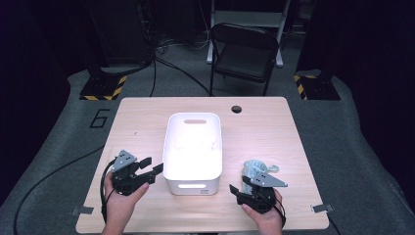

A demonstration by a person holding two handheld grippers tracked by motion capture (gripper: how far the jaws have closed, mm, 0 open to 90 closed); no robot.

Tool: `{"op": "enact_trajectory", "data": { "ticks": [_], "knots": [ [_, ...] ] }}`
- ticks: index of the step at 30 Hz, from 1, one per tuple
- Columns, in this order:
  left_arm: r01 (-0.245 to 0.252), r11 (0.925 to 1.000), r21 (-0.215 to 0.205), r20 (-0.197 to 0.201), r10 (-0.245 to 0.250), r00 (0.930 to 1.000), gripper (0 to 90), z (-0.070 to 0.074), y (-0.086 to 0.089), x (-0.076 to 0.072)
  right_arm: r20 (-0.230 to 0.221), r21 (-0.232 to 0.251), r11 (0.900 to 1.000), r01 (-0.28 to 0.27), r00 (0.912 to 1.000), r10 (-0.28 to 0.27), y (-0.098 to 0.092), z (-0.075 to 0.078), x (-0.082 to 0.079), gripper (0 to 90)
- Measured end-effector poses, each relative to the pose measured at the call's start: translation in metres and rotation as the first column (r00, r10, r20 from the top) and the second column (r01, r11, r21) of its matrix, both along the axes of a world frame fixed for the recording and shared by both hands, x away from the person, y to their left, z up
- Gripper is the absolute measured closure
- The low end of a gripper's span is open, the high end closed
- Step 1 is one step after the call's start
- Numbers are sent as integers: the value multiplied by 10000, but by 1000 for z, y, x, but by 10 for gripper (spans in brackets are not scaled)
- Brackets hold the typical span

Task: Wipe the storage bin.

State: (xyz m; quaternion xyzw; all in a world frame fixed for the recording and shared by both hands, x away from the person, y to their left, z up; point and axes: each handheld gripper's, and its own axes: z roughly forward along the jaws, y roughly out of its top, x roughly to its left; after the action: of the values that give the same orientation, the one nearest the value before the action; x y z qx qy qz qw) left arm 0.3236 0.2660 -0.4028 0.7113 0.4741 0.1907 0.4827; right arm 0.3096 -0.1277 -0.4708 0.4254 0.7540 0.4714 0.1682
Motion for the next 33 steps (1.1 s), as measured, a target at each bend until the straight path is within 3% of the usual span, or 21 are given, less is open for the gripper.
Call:
{"op": "enact_trajectory", "data": {
  "ticks": [9, 13, 17, 27, 33],
  "knots": [
    [-287, 9993, 220, -105, 290, 9995, 449, -4, 13, 7, 23, 146, 9998, 125, 9999, -125, -6, 2, -1, 390],
    [-346, 9989, 323, 39, 345, 9994, 439, -3, 14, 9, 13, 169, 9998, 75, 10000, -75, -7, 5, -3, 388],
    [-427, 9984, 361, -14, 428, 9991, 422, -6, 19, 10, -161, 293, 9996, 2, 9999, 3, -6, 9, -4, 385],
    [-479, 9966, 675, -149, 490, 9987, 394, -27, 30, -7, -663, 271, 9990, -361, 9971, 379, -4, 16, -2, 384],
    [-227, 9954, 928, -186, 245, 9995, 400, -41, 31, -15, -598, -61, 9992, -389, 9975, 385, -7, 14, -11, 383]
  ]
}}
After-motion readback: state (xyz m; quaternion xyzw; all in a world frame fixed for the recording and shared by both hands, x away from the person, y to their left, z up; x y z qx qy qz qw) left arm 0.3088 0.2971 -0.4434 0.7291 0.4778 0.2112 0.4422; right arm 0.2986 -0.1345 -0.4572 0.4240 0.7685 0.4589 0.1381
